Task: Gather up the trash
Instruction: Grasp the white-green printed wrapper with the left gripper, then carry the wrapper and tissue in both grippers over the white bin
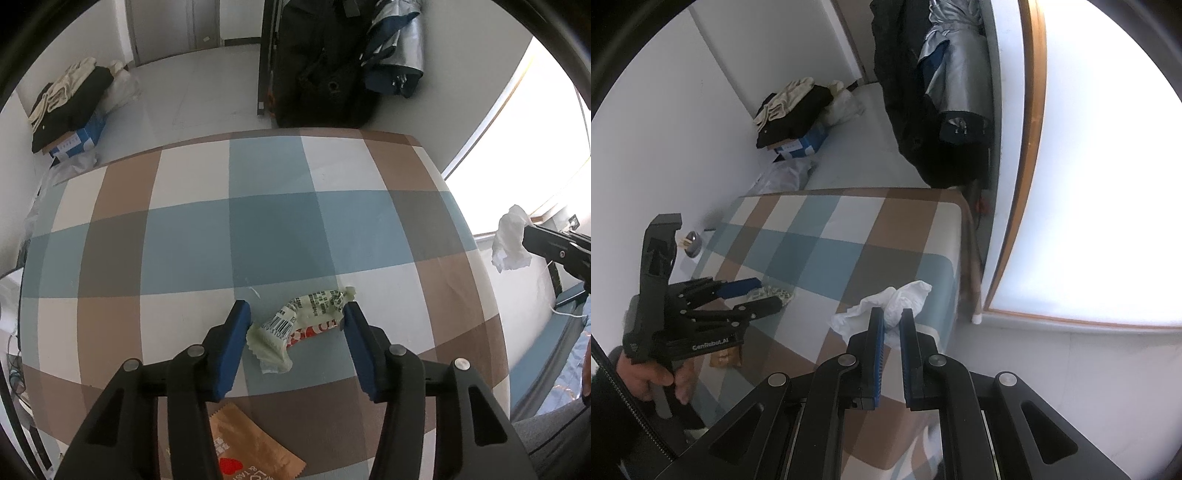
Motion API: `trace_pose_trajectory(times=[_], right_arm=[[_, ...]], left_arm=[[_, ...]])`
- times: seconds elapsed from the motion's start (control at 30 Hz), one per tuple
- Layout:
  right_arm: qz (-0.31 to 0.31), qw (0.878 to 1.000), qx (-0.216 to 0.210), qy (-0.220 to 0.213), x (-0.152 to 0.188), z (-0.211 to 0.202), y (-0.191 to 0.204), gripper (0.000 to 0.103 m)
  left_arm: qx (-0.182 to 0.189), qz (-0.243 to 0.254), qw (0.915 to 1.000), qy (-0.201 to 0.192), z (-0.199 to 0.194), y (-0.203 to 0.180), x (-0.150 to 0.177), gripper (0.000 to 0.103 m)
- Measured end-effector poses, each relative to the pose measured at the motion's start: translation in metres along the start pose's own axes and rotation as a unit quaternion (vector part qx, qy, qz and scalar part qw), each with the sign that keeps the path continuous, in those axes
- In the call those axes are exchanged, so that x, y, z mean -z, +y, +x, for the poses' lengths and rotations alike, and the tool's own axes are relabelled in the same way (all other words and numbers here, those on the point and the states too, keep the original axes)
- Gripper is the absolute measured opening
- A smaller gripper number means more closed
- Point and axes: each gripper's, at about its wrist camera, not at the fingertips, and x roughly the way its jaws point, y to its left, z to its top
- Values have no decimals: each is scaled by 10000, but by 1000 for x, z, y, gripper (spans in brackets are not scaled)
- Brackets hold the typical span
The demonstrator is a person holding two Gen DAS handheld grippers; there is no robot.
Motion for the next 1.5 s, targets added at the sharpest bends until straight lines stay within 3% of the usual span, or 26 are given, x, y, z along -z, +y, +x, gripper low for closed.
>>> trace_pose_trajectory(times=[0.4, 0.5, 1.07, 1.5], right_arm=[[-58, 10000, -40, 8, -2, 3, 7, 8], [-55, 10000, -46, 25, -2, 3, 7, 8], [-31, 10000, -65, -59, -1, -3, 10, 8], [200, 9989, -173, -382, -9, -20, 31, 8]], left_arm=[[127, -22, 9999, -11, -3, -1, 0, 32], [182, -44, 9998, -117, -8, -1, 0, 24], [655, -554, 9963, -19, -19, 20, 4, 23], [1194, -1164, 9856, -283, -54, 63, 14, 23]])
